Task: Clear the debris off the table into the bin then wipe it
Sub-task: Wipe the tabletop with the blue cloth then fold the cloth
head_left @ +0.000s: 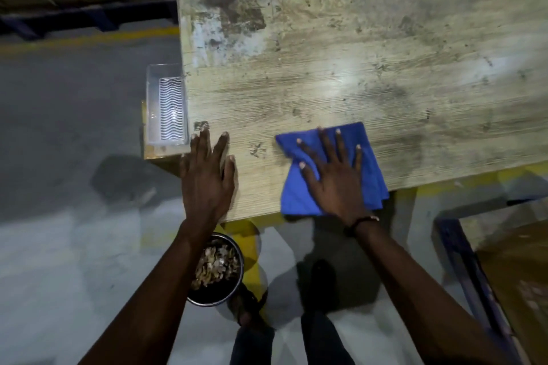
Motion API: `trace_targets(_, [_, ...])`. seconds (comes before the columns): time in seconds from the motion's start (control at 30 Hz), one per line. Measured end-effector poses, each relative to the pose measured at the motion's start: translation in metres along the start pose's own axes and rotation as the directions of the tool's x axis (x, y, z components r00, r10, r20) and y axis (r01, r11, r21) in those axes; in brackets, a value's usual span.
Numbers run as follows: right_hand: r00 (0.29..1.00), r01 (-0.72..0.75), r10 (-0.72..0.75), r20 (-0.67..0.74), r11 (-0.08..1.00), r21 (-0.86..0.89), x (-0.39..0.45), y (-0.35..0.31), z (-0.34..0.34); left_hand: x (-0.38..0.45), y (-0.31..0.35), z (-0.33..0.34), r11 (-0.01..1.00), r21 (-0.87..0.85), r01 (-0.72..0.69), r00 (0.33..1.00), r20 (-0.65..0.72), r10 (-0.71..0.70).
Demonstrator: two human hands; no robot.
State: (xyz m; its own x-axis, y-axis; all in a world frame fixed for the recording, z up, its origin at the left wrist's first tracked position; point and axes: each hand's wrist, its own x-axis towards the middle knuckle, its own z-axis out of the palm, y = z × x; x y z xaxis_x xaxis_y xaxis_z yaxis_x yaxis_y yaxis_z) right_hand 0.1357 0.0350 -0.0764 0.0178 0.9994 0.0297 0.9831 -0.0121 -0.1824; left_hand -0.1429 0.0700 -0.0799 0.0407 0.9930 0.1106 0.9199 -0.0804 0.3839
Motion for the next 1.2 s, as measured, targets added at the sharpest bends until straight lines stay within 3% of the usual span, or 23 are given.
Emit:
trace_targets(0.17, [0.996,-0.082,0.085,-0.036,0.993,0.080,0.073,-0.054,0.016,0.000,-0.016,0.002,0.953,-0.301,-0.030,0.999,-0.043,0.018])
trace_targets(0.3, [0.993,0.110,-0.109,-0.036,0.994,0.020,0.041,-0.126,0.030,0.005,-0.024,0.001,0.846,-0.527,0.079,0.993,-0.035,-0.115])
trace_targets(0.4, [0.983,0.185,-0.185,0.002,0.981,0.063,-0.004,-0.132,0.024,0.008,-0.029,-0.004,0.770,-0.617,0.164,0.982,0.028,-0.186])
trace_targets(0.53, [0.997,0.078,-0.078,0.004,0.997,0.014,0.004,-0.099,0.020,0.015,-0.028,-0.004,0.742,-0.648,0.171,0.985,0.091,-0.147])
trace_targets(0.7, [0.994,-0.096,0.100,-0.037,0.991,0.098,0.098,-0.107,0.029,0.044,-0.029,-0.005,0.676,-0.711,0.194,0.980,0.118,-0.158])
trace_targets(0.83, [0.998,0.066,-0.066,-0.014,0.997,0.050,0.115,-0.135,0.036,0.094,-0.030,-0.005,0.675,-0.717,0.174,0.983,0.091,-0.157])
trace_targets(0.93, [0.988,0.151,-0.151,0.018,0.988,0.034,0.117,-0.121,0.034,0.137,-0.034,-0.005,0.660,-0.727,0.191,0.977,0.075,-0.200])
trace_targets(1.2, [0.999,-0.018,0.022,-0.033,0.994,0.110,0.265,-0.100,0.033,0.230,-0.044,0.011,0.710,-0.667,0.225,0.968,0.069,-0.242])
